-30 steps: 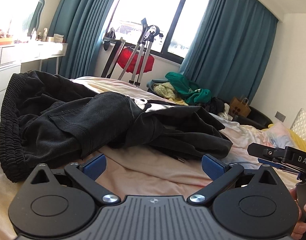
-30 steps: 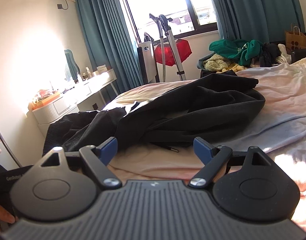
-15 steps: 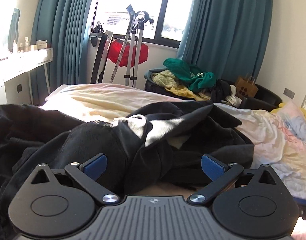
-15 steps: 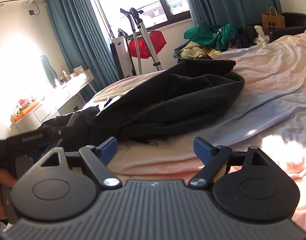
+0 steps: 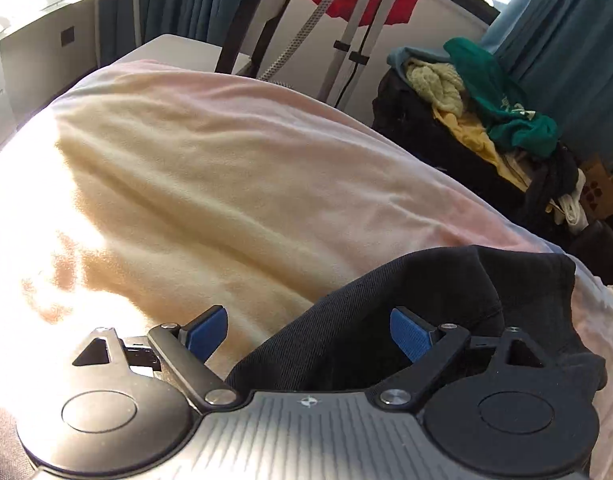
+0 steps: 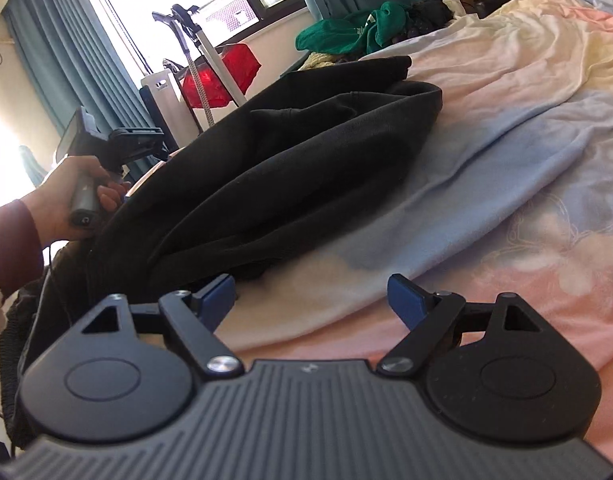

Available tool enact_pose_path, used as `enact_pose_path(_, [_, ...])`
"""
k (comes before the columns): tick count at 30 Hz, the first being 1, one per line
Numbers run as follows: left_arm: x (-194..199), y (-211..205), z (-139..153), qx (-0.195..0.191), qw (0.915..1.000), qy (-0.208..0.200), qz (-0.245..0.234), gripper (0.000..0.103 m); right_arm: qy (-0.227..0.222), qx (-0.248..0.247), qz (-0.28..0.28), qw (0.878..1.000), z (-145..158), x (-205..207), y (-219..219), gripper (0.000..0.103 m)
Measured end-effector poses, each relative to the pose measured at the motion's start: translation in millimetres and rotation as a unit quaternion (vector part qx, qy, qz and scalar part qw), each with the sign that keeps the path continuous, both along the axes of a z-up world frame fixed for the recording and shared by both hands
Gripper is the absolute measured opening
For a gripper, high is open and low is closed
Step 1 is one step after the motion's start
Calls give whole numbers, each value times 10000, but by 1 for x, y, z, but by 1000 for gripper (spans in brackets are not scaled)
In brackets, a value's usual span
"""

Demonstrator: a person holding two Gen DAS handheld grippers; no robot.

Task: Fold clothes

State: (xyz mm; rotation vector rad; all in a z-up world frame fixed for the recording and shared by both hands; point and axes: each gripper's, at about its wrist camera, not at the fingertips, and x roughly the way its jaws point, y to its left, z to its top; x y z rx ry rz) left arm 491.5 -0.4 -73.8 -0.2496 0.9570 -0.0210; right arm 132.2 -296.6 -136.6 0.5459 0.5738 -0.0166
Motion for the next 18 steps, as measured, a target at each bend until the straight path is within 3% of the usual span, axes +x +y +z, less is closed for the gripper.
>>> enact_pose_path(1, [0, -9, -3, 237, 9995, -52, -191, 90, 18, 39, -76, 10000, -2, 2, -3, 85])
enact_pose_path(3, [-1, -22, -13, 258, 9982, 133, -533, 80, 35, 122, -209, 9997, -7, 5, -9, 85])
enact_pose_path(5, [-5, -33, -21, 255, 9963, 313, -755, 45, 58, 261, -290, 9992, -10, 6, -13, 85])
enact_pose_path(6, [-13, -38, -19, 494, 9962, 177, -698, 32, 63, 344, -304, 9989, -11, 7, -15, 86])
enact_pose_path(7, [-20, -43, -15, 673, 9955, 61, -666, 5, 34, 360, -288, 9989, -11, 6, -16, 86])
enact_pose_path(10, [-50, -55, 15, 978, 9906, -532, -799, 5, -87, 224, -248, 9994, -6, 0, -15, 85])
enact_pose_path(12, [-82, -68, 50, 1221, 9795, -1171, -1096, 5, -182, 125, -281, 9994, 0, -3, -17, 85])
enact_pose_path(14, [-121, -89, 89, 1443, 9619, -1749, -1525, 4, -342, 50, -402, 9986, 9, -8, -20, 85])
enact_pose_path(18, [-224, -129, 153, 1665, 9160, -2665, -2495, 4, -669, -31, -703, 9953, 26, -19, -32, 85])
